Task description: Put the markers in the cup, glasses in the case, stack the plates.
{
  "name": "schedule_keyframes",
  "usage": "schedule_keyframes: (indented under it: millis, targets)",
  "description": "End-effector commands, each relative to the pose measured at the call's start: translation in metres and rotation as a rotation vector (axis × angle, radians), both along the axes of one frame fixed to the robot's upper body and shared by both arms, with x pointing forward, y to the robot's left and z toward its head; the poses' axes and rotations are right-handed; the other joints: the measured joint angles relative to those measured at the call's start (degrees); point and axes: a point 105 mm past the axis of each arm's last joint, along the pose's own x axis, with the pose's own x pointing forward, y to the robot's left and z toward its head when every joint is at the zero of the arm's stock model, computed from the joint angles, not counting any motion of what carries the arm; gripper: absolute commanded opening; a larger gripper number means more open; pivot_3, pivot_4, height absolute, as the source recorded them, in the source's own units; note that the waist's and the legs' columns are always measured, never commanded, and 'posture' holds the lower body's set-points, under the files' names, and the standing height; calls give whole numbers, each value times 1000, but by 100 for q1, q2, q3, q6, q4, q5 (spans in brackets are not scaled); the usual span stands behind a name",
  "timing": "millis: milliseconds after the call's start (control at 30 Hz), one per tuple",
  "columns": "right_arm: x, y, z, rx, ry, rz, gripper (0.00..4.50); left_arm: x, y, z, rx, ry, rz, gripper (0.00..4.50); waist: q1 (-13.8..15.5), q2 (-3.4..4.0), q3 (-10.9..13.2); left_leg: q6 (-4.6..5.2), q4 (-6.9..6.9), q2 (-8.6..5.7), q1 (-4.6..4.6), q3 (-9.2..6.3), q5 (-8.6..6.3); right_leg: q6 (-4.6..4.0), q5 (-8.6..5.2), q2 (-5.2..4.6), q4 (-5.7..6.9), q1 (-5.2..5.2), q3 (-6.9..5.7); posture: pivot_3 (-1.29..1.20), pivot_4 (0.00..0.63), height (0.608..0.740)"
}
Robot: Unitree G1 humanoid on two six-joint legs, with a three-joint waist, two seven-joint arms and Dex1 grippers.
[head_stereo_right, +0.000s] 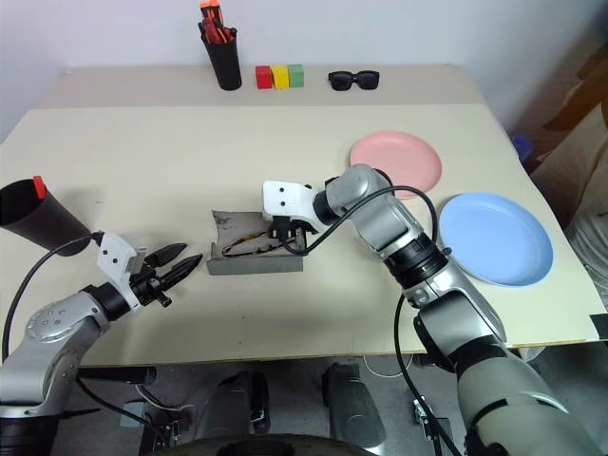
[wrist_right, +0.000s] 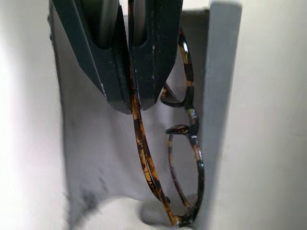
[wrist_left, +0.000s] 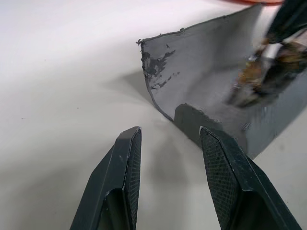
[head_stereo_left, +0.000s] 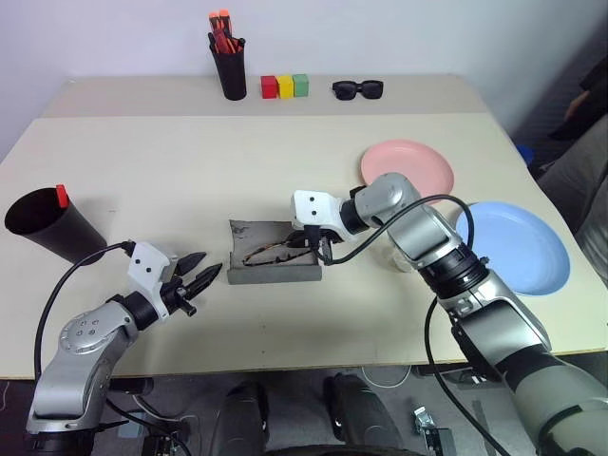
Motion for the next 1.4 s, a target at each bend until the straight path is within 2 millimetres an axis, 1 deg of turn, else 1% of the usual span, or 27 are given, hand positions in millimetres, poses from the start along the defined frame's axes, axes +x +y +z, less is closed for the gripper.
schedule_keyframes:
  millis: [33, 167, 267, 400, 500, 667, 733, 767, 867, 1000, 1100, 1233, 1267, 1333, 1400]
  targets:
    - [8, 4, 10, 27, 98, -17, 78, 1, -1, 7, -3, -35, -9, 1950, -8, 0, 0, 0, 1, 0, 3, 1, 0, 0, 0, 1, 2, 1, 0, 0, 150, 722]
    - [13, 10, 4, 44, 199, -57, 78, 1, -2, 7, -5, -38, -7, 1950, 0, 0, 0, 0, 0, 1, 19, 0, 0, -2, -1, 2, 1, 17, 0, 0, 150, 722]
    - [15, 14, 4, 75, 273, -97, 78, -2, -1, 7, -5, -38, -2, 1950, -3, 0, 0, 0, 0, 0, 19, 1, 0, -1, -1, 1, 1, 17, 0, 0, 150, 722]
    - [12, 19, 8, 114, 366, -131, 78, -4, 0, 5, -4, -34, 4, 1950, -3, 0, 0, 0, 0, 1, 19, 0, 0, -1, 0, 1, 2, 17, 0, 0, 150, 722]
    - [10, 21, 8, 133, 453, -190, 78, -4, 1, 5, -2, -31, 3, 1950, -1, -1, 0, 0, 0, 1, 19, 0, 0, -1, 0, 1, 1, 17, 0, 0, 150, 722]
    - [14, 21, -3, 119, 469, -289, 78, 0, -1, 6, -2, -34, -5, 1950, -2, 0, 0, 0, 0, 1, 18, -1, 0, -1, 0, 1, 1, 16, 0, 0, 150, 722]
    - [16, 20, -1, 128, 451, -301, 650, 0, -1, 6, -2, -34, -7, 1950, -4, 0, 0, 0, 0, 0, 18, 0, 0, -1, 0, 0, 1, 17, 0, 0, 150, 722]
    - [19, 19, 0, 123, 409, -303, 970, 0, -1, 6, -2, -34, -8, 1950, -5, 0, 0, 0, 0, 0, 18, 0, 0, -1, 0, 1, 1, 17, 0, 0, 150, 722]
    - [25, 15, 5, 121, 312, -306, 2392, 1, 0, 7, -1, -35, -9, 1950, -6, 0, 0, 0, -1, 0, 18, 0, 0, -1, 0, 1, 1, 16, 0, 0, 150, 722]
    - [27, 8, 20, 149, 236, -286, 2392, 2, 0, 10, 0, -42, -15, 1950, -4, 0, 0, 0, -1, 0, 18, 0, -1, -1, 0, 0, 1, 16, 0, 0, 150, 722]
    - [27, 1, 28, 146, 119, -249, 2392, 3, -3, 15, -1, -56, -28, 1950, -2, 0, 0, 0, -1, 0, 18, -1, 0, -1, 0, 0, 1, 16, 0, 0, 150, 722]
    - [18, -10, 46, 202, -11, -180, 2392, 13, -8, 33, -50, -106, -39, 1950, 18, 0, 0, 0, -1, 0, 18, -2, -1, 0, 0, 0, 0, 17, -1, 0, 150, 722]
    - [14, -14, 49, 205, -58, -153, 2432, 15, -9, 38, -62, -107, -46, 1697, 33, -1, 0, 0, -1, 0, 18, -2, -1, 0, 0, 0, 0, 17, 0, 0, 150, 722]
    - [4, -25, 47, 189, -146, -106, 2450, 23, -13, 47, -70, -108, -64, 1041, 56, -1, -1, 1, 0, -1, 17, -2, -1, 1, 1, 0, -2, 21, 0, 0, 150, 722]
    - [-4, -32, 44, 179, -191, -83, 2450, 30, -16, 54, -71, -114, -83, 56, 82, -2, -1, 1, 0, -2, 18, -5, -1, 2, 0, 1, -5, 23, -1, 0, 150, 722]
